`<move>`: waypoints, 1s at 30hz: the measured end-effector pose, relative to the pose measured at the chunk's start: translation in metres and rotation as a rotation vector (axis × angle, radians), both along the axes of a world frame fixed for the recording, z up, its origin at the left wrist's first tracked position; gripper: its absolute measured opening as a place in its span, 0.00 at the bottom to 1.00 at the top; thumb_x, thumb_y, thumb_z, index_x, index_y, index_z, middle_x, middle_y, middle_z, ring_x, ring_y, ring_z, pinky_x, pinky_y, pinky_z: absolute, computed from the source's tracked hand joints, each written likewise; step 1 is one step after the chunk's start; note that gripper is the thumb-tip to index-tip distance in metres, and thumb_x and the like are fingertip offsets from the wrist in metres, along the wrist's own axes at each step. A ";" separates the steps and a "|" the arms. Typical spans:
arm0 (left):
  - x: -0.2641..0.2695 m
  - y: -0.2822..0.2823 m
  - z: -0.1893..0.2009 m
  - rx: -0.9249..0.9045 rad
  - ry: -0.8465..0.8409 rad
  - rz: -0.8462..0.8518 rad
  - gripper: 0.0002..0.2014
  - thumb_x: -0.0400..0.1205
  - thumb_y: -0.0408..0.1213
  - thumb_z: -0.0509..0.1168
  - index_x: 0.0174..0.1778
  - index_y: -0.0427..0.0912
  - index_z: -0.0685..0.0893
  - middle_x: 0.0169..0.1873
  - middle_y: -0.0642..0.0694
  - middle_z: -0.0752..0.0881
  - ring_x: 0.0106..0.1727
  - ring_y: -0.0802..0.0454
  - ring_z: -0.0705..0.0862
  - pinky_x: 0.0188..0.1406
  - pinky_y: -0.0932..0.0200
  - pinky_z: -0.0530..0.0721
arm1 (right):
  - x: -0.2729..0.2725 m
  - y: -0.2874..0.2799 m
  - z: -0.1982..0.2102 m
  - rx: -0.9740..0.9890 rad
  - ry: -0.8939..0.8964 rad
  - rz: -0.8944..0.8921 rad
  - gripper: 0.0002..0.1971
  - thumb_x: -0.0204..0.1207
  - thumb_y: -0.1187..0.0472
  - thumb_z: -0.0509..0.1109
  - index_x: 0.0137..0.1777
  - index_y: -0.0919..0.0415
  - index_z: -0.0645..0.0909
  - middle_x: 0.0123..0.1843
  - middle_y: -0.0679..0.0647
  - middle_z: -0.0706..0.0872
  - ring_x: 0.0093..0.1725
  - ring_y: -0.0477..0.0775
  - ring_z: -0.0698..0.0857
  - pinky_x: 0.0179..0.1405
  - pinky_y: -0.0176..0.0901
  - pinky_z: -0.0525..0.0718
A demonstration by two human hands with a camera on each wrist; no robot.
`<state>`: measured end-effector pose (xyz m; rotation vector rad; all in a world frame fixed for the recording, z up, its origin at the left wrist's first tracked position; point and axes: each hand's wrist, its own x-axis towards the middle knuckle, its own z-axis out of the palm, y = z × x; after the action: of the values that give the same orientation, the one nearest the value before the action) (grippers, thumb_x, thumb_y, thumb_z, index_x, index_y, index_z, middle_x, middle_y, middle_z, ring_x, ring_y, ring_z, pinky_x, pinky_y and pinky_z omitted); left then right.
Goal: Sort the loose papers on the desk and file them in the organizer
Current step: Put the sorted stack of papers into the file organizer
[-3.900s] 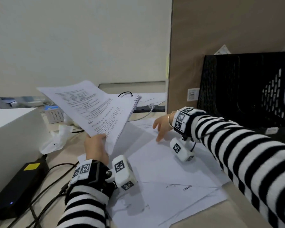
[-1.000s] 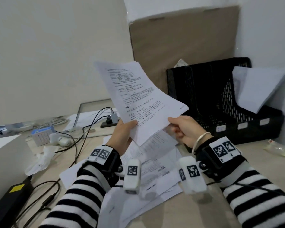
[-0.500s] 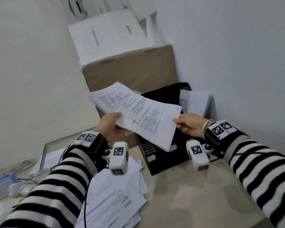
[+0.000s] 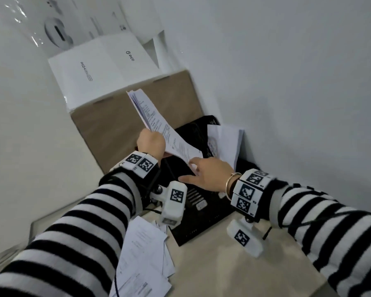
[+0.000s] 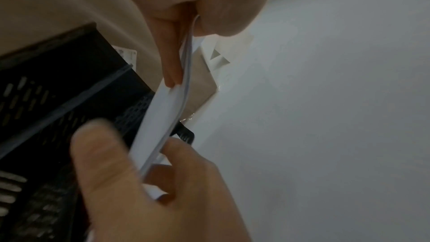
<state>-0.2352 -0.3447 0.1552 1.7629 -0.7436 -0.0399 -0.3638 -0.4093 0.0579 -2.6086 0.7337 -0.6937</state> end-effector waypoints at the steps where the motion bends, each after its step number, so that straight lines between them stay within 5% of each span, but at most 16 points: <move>1: -0.006 -0.003 0.002 -0.005 0.024 -0.006 0.17 0.79 0.30 0.53 0.60 0.32 0.79 0.58 0.33 0.86 0.54 0.33 0.86 0.48 0.37 0.89 | 0.001 -0.001 -0.002 -0.054 0.010 -0.044 0.24 0.81 0.40 0.59 0.66 0.58 0.76 0.57 0.56 0.85 0.54 0.60 0.84 0.42 0.45 0.76; 3: -0.021 -0.010 0.005 -0.010 0.032 -0.035 0.15 0.82 0.27 0.54 0.63 0.30 0.77 0.60 0.35 0.85 0.49 0.37 0.87 0.47 0.41 0.90 | 0.004 -0.007 -0.005 -0.067 -0.020 -0.103 0.14 0.85 0.57 0.55 0.64 0.61 0.77 0.59 0.59 0.85 0.55 0.62 0.84 0.41 0.43 0.72; 5: -0.031 -0.018 0.005 0.003 0.020 -0.068 0.14 0.85 0.26 0.53 0.66 0.32 0.75 0.59 0.35 0.83 0.43 0.44 0.86 0.43 0.47 0.91 | 0.007 -0.016 -0.009 -0.018 -0.042 -0.120 0.14 0.85 0.63 0.54 0.63 0.63 0.78 0.60 0.61 0.85 0.56 0.63 0.84 0.43 0.43 0.73; 9: -0.042 -0.033 0.000 0.000 0.069 -0.073 0.15 0.83 0.26 0.54 0.67 0.33 0.70 0.63 0.31 0.78 0.61 0.31 0.81 0.50 0.30 0.86 | 0.008 -0.036 -0.013 0.127 -0.020 -0.073 0.17 0.87 0.62 0.53 0.72 0.62 0.73 0.68 0.61 0.81 0.64 0.63 0.81 0.58 0.48 0.77; 11: -0.044 -0.041 -0.001 0.029 0.073 -0.048 0.18 0.84 0.27 0.56 0.70 0.32 0.69 0.67 0.31 0.75 0.66 0.30 0.78 0.53 0.29 0.85 | 0.014 -0.050 -0.016 0.150 -0.005 -0.051 0.17 0.87 0.60 0.53 0.70 0.62 0.74 0.66 0.61 0.82 0.62 0.63 0.81 0.57 0.49 0.78; 19: -0.026 -0.081 -0.022 0.057 0.153 -0.097 0.20 0.88 0.39 0.54 0.76 0.36 0.63 0.68 0.32 0.75 0.64 0.30 0.79 0.45 0.34 0.88 | 0.042 -0.104 -0.035 0.220 0.092 -0.088 0.20 0.86 0.55 0.54 0.71 0.65 0.73 0.71 0.63 0.78 0.68 0.64 0.78 0.65 0.49 0.76; 24: -0.015 -0.093 -0.050 0.313 0.286 -0.246 0.41 0.82 0.57 0.62 0.82 0.39 0.50 0.73 0.35 0.70 0.61 0.30 0.83 0.47 0.35 0.88 | 0.048 -0.108 -0.052 0.183 0.371 -0.060 0.20 0.83 0.52 0.62 0.63 0.69 0.79 0.63 0.61 0.84 0.56 0.61 0.83 0.52 0.45 0.78; 27: -0.010 -0.084 -0.062 0.562 0.257 -0.423 0.55 0.73 0.63 0.71 0.85 0.44 0.43 0.79 0.36 0.65 0.63 0.33 0.82 0.56 0.37 0.86 | 0.046 -0.102 -0.051 0.190 0.261 -0.109 0.22 0.81 0.46 0.63 0.58 0.67 0.80 0.58 0.61 0.86 0.51 0.61 0.84 0.47 0.45 0.78; 30: -0.003 -0.057 -0.065 0.621 0.267 -0.590 0.38 0.82 0.50 0.66 0.83 0.46 0.53 0.78 0.43 0.67 0.65 0.43 0.79 0.57 0.50 0.83 | 0.024 -0.090 -0.044 0.158 0.095 -0.188 0.22 0.78 0.40 0.64 0.47 0.62 0.79 0.49 0.58 0.86 0.50 0.59 0.85 0.39 0.44 0.77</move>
<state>-0.2383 -0.4018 0.0903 1.9852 -1.1034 -0.9738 -0.3400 -0.4998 0.0140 -2.4638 1.0292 -0.5417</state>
